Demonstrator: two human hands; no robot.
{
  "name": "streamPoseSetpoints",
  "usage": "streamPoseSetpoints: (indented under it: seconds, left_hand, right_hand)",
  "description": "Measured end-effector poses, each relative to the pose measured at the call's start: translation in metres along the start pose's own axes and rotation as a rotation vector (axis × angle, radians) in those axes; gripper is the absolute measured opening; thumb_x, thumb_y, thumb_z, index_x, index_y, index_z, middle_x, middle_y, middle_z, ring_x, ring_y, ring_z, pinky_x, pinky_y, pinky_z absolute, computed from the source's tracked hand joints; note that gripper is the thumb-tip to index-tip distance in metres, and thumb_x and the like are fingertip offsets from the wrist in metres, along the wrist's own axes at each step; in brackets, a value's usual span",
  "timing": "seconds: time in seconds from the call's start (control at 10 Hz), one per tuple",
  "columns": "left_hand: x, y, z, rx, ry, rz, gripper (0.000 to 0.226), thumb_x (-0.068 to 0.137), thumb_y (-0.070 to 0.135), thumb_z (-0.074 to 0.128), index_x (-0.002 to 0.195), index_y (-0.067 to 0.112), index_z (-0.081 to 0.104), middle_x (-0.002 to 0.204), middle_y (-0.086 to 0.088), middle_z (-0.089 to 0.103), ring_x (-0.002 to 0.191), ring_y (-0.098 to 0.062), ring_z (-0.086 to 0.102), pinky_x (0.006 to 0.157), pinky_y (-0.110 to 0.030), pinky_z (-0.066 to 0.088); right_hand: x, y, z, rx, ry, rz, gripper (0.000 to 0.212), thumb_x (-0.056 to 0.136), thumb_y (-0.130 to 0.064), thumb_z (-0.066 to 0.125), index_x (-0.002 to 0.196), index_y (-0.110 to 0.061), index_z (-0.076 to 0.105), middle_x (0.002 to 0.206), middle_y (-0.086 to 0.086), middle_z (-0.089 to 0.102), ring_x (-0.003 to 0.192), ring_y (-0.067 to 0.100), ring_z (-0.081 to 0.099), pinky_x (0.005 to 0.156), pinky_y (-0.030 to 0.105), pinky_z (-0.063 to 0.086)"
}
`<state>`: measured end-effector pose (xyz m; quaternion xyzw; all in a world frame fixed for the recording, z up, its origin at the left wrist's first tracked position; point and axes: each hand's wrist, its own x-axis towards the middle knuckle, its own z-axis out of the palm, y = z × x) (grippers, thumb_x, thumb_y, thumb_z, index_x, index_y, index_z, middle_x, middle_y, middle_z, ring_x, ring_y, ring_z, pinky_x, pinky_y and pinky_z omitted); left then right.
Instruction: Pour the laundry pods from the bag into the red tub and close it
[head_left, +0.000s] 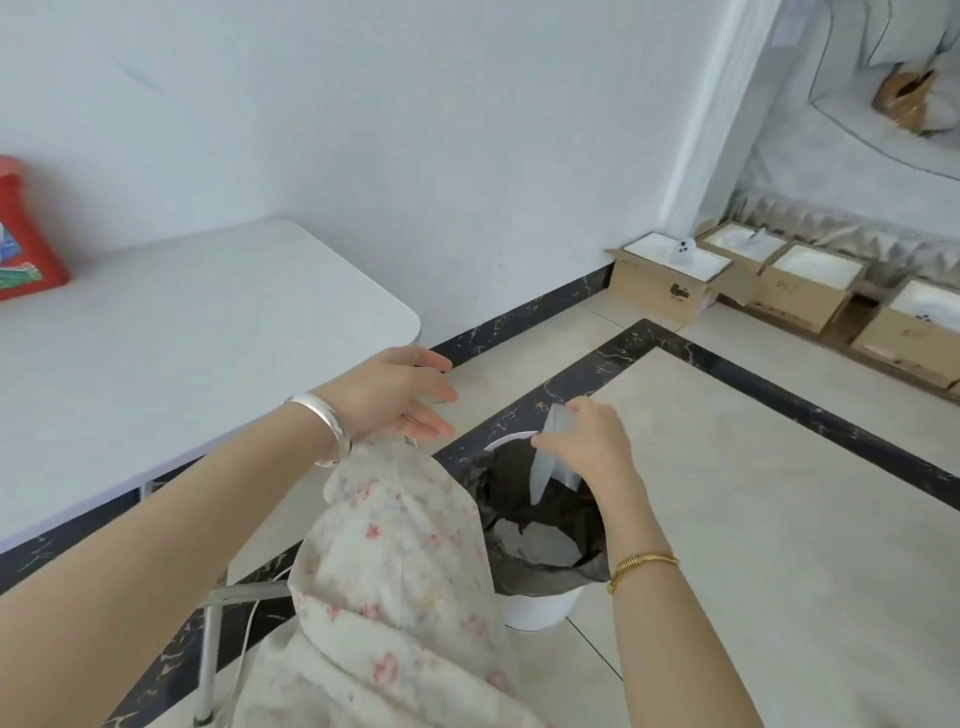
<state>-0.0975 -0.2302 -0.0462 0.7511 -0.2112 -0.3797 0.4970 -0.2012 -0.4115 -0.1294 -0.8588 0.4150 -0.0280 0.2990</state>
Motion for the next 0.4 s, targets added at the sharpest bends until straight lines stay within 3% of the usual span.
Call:
streamPoseSetpoints:
  seconds: [0.1,0.2,0.3,0.4]
  left_hand:
    - [-0.003,-0.002,-0.016,-0.049,-0.004,0.012,0.041,0.065,0.019,0.062,0.106,0.017,0.059,0.117,-0.011,0.063,0.069,-0.021,0.071,0.073,-0.030,0.059]
    - [-0.003,-0.008,-0.030,-0.044,0.018,-0.004,0.042,0.068,0.014,0.064,0.111,0.012,0.060,0.121,-0.014,0.061,0.071,-0.022,0.072,0.070,-0.028,0.060]
    - [-0.002,-0.012,-0.038,-0.075,0.027,-0.006,0.042,0.065,0.016,0.062,0.107,0.013,0.062,0.124,-0.015,0.059,0.073,-0.023,0.072,0.068,-0.027,0.059]
    - [-0.006,-0.011,-0.040,-0.069,0.023,-0.003,0.037,0.068,0.014,0.061,0.105,0.013,0.061,0.121,-0.016,0.062,0.071,-0.022,0.072,0.065,-0.026,0.059]
  right_hand:
    - [0.005,0.008,0.016,-0.055,0.001,0.096,0.097,0.073,-0.056,0.066,0.149,-0.022,0.017,0.153,0.015,0.016,0.134,0.039,0.031,0.102,0.046,0.041]
    - [0.009,0.007,0.015,-0.048,0.086,0.118,0.091,0.076,-0.059,0.061,0.148,-0.018,0.021,0.151,0.017,0.021,0.133,0.038,0.033,0.100,0.045,0.042]
    - [0.014,0.000,0.012,0.007,0.055,0.105,0.083,0.080,-0.058,0.057,0.144,-0.012,0.029,0.145,0.018,0.032,0.131,0.036,0.037,0.100,0.043,0.042]
    - [0.011,-0.019,0.007,0.027,0.083,-0.019,0.071,0.085,-0.055,0.053,0.138,-0.009,0.040,0.142,0.016,0.045,0.127,0.032,0.045,0.098,0.041,0.043]
